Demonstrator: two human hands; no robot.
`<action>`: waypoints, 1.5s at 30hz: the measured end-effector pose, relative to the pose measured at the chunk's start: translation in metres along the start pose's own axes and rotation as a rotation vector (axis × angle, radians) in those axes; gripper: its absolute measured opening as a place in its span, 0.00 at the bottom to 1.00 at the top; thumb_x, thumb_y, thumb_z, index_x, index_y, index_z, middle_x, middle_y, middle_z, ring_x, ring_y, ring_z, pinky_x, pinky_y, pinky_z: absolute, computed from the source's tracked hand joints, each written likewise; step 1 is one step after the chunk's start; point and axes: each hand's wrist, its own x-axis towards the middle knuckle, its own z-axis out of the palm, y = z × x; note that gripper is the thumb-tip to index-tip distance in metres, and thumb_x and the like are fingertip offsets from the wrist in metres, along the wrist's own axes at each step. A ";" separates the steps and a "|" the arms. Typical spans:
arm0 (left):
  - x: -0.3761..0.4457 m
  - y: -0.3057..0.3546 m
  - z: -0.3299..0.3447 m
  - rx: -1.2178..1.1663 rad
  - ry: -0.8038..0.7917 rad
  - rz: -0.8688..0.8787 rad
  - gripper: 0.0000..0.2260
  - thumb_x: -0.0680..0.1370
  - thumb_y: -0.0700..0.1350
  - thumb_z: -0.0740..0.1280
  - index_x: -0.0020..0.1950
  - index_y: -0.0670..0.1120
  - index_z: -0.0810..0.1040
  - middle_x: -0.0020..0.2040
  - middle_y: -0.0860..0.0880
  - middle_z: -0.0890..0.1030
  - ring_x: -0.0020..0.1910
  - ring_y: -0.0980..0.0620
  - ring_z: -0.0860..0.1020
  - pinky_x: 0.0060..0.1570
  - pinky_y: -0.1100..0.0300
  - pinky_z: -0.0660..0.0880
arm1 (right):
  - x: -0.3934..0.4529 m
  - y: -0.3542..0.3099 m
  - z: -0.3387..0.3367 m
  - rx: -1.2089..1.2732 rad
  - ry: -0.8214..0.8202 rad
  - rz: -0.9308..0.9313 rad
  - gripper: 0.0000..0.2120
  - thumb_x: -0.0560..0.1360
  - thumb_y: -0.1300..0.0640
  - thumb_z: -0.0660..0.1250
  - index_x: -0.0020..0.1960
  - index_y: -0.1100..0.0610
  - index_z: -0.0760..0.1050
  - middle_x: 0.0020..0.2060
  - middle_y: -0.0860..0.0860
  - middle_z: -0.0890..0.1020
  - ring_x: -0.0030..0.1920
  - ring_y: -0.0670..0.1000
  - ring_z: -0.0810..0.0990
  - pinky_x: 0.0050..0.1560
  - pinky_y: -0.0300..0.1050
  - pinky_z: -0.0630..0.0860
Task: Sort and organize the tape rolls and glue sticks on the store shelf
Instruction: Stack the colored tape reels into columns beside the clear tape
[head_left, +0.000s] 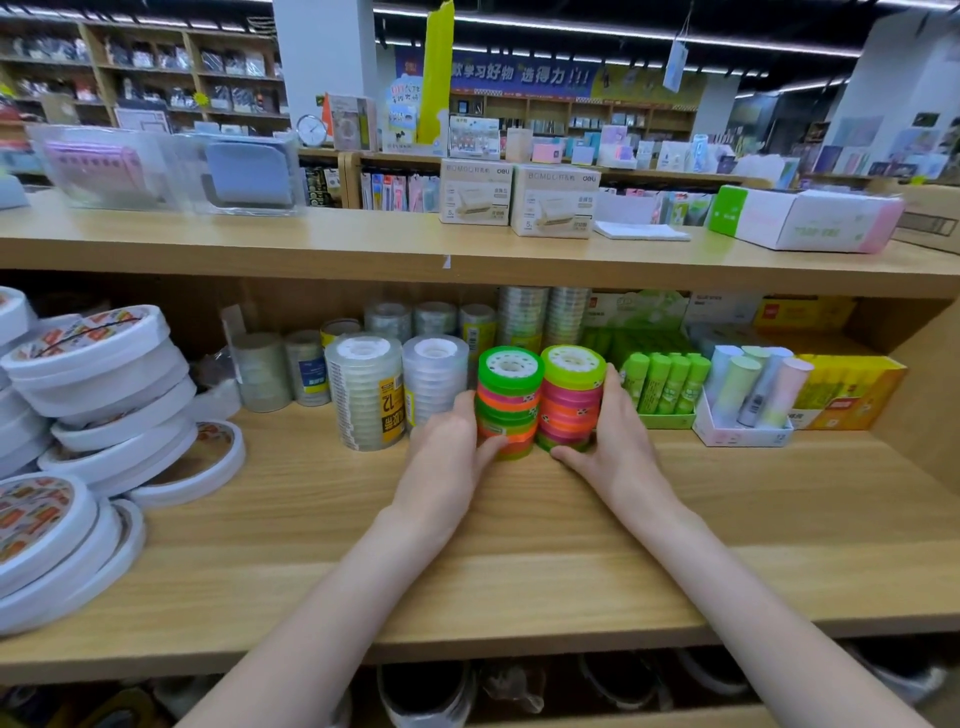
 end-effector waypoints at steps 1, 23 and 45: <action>0.000 0.001 -0.001 0.059 0.007 0.002 0.21 0.76 0.54 0.66 0.63 0.45 0.67 0.50 0.47 0.82 0.51 0.48 0.80 0.47 0.57 0.68 | 0.001 -0.002 0.001 -0.011 0.000 0.009 0.52 0.67 0.57 0.75 0.75 0.61 0.40 0.73 0.58 0.57 0.73 0.55 0.56 0.69 0.42 0.55; 0.023 -0.021 -0.008 0.249 0.310 0.423 0.16 0.74 0.48 0.64 0.59 0.45 0.77 0.56 0.46 0.79 0.61 0.48 0.69 0.63 0.50 0.61 | 0.009 -0.007 -0.004 0.613 0.339 0.022 0.10 0.70 0.62 0.72 0.50 0.60 0.74 0.46 0.53 0.79 0.44 0.40 0.77 0.47 0.36 0.78; 0.019 -0.021 -0.033 0.035 0.358 0.298 0.16 0.75 0.42 0.60 0.62 0.42 0.75 0.66 0.43 0.73 0.68 0.45 0.63 0.70 0.50 0.55 | 0.005 -0.014 -0.004 0.166 0.366 -0.159 0.35 0.71 0.54 0.71 0.73 0.58 0.59 0.66 0.56 0.70 0.65 0.54 0.68 0.65 0.45 0.66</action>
